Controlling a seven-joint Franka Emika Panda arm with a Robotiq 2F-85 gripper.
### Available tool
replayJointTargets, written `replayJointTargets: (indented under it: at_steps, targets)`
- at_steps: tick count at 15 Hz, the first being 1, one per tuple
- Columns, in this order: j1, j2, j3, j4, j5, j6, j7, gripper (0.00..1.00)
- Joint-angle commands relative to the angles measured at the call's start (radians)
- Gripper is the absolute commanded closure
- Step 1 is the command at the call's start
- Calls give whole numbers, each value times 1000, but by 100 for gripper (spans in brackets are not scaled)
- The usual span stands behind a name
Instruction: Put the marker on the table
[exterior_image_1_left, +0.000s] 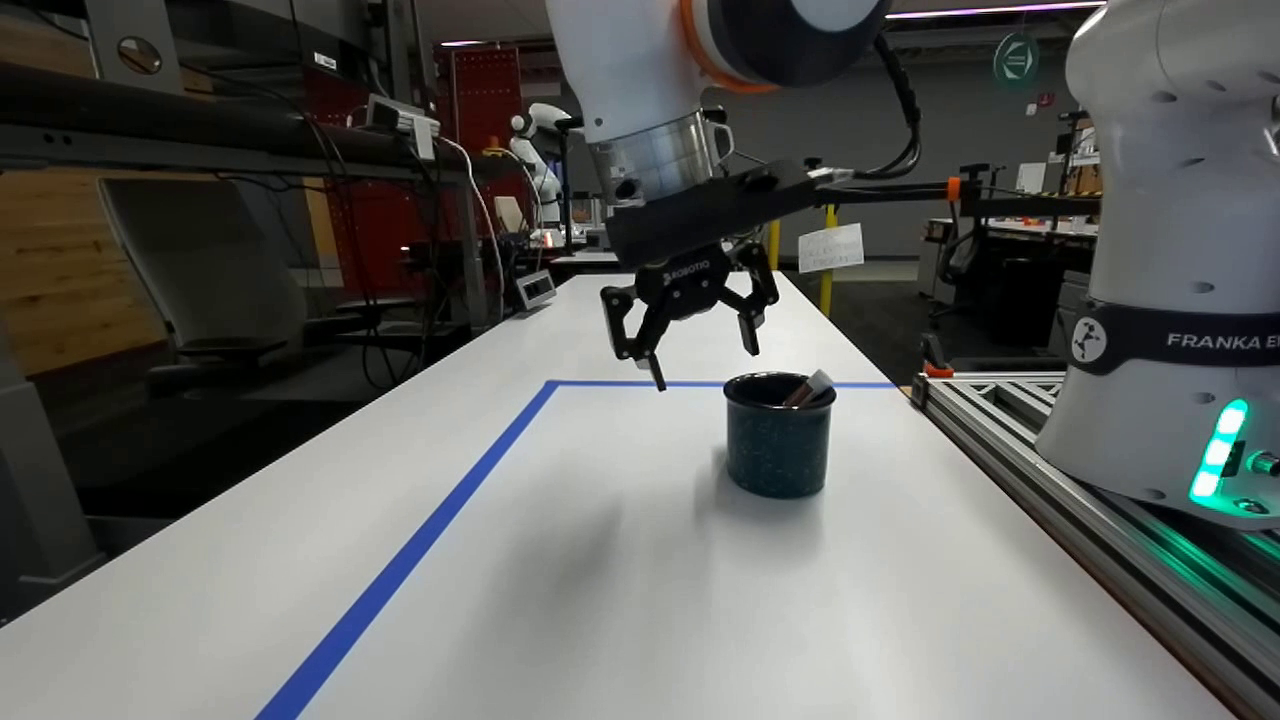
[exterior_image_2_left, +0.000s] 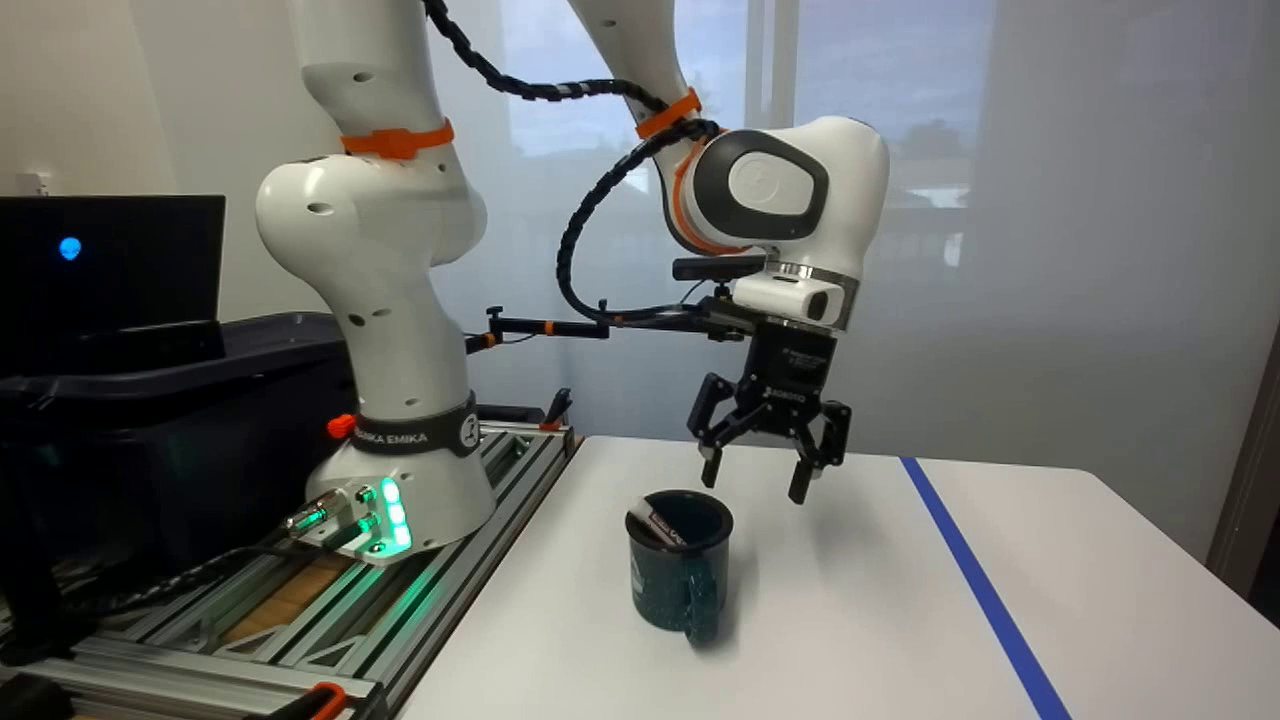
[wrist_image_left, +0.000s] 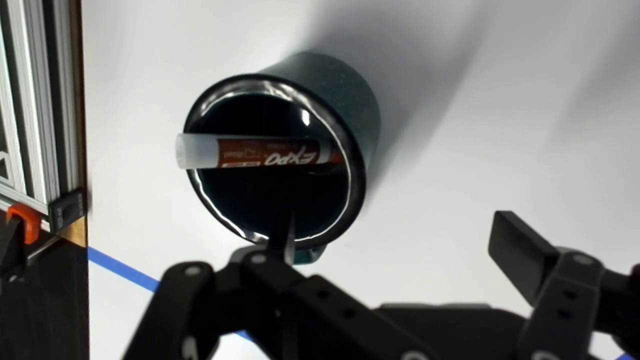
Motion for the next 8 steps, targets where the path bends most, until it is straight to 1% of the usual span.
replayJointTargets:
  at_steps: [1, 4, 5, 8]
  targets:
    - [17, -146, 7, -97, 90, -29, -248, 0]
    - [14, -233, -8, -159, 142, -50, -472, 0]
    - [52, -197, -51, -92, 158, -87, -545, 0]
    - [73, -232, -118, -95, 190, -118, -765, 0]
